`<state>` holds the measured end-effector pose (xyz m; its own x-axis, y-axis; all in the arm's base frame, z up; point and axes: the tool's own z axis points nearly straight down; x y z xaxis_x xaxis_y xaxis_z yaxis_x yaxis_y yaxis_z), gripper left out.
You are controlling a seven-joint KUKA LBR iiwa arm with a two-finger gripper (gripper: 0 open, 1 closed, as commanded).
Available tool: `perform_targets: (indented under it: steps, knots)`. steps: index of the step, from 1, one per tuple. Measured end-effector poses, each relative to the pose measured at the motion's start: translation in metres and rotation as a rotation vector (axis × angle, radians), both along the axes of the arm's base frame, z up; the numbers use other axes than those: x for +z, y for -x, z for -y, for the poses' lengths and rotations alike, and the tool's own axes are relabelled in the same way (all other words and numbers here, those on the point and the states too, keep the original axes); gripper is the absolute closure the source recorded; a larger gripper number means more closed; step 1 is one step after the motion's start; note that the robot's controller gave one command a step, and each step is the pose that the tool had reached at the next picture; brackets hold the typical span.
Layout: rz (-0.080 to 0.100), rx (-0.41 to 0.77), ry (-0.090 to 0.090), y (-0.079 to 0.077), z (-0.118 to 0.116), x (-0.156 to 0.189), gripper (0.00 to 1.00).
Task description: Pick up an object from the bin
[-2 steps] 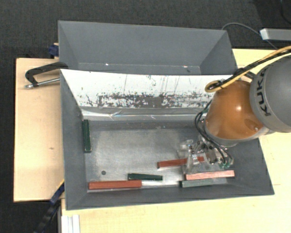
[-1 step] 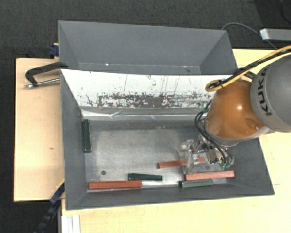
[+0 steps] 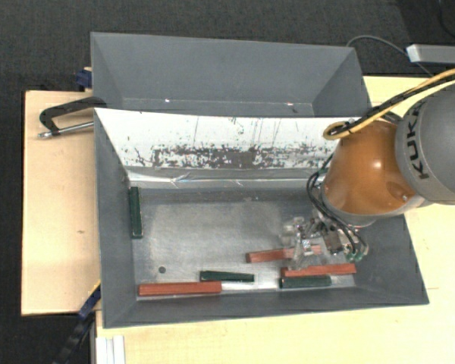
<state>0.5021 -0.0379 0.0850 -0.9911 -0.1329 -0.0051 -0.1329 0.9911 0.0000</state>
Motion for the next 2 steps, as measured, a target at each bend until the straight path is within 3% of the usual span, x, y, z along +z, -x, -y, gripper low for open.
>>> perform_targets:
  steps: [2]
  knots:
    - [-0.003,0.0,0.0,-0.0001,-0.0004,0.0165,1.0]
